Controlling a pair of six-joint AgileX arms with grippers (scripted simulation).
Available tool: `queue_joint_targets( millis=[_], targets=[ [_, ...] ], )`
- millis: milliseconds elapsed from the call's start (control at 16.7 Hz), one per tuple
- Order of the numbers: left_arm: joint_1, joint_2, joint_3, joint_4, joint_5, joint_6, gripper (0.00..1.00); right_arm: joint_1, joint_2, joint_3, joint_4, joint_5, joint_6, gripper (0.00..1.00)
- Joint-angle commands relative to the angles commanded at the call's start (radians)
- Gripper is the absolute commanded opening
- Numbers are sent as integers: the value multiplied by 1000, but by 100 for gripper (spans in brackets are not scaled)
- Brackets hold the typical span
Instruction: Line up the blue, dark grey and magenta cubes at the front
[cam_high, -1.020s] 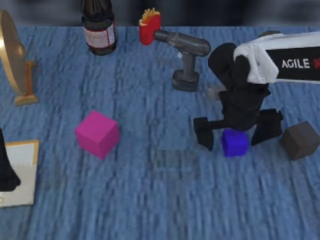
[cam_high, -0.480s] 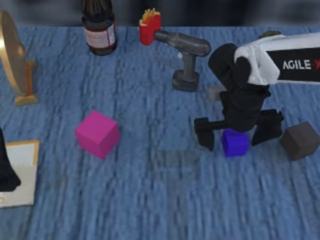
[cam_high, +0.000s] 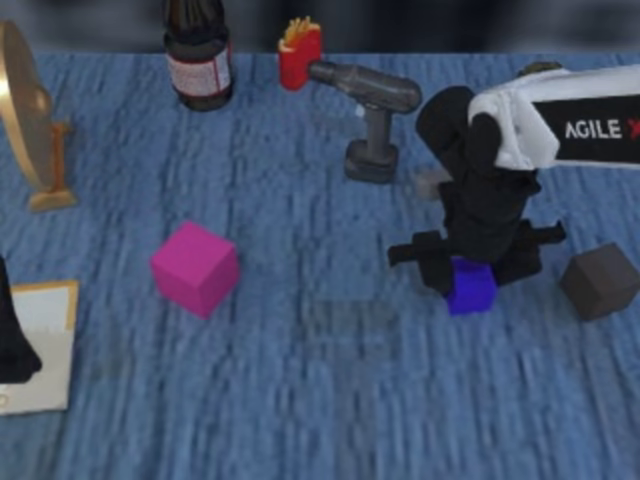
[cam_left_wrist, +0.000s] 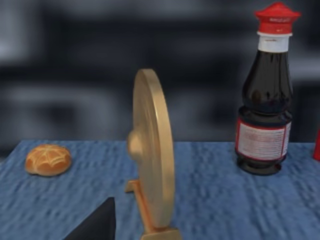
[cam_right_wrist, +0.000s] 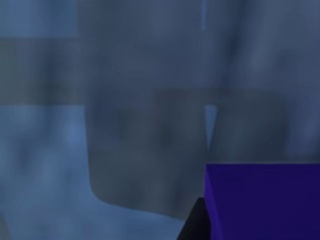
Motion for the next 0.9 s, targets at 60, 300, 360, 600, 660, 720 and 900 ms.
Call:
queue_joint_targets(
  millis=[60,300,360,600,660,720,900],
  targets=[
    [0,0,0,0,0,0,100,0,0,0,0,0,0,2],
    [0,0,0,0,0,0,100,0,0,0,0,0,0,0],
    [0,0,0,0,0,0,100,0,0,0,0,0,0,0],
    [0,0,0,0,0,0,100,-3,-33,9,-13,9,-5,0],
    [0,0,0,0,0,0,100,-2,-34,12,-17,9,-5,0],
    [0,0,0,0,0,0,100,-1,-39,23,-31,10,-5,0],
    [0,0,0,0,0,0,100,1,-78,78,-133,10,-4,0]
  ],
)
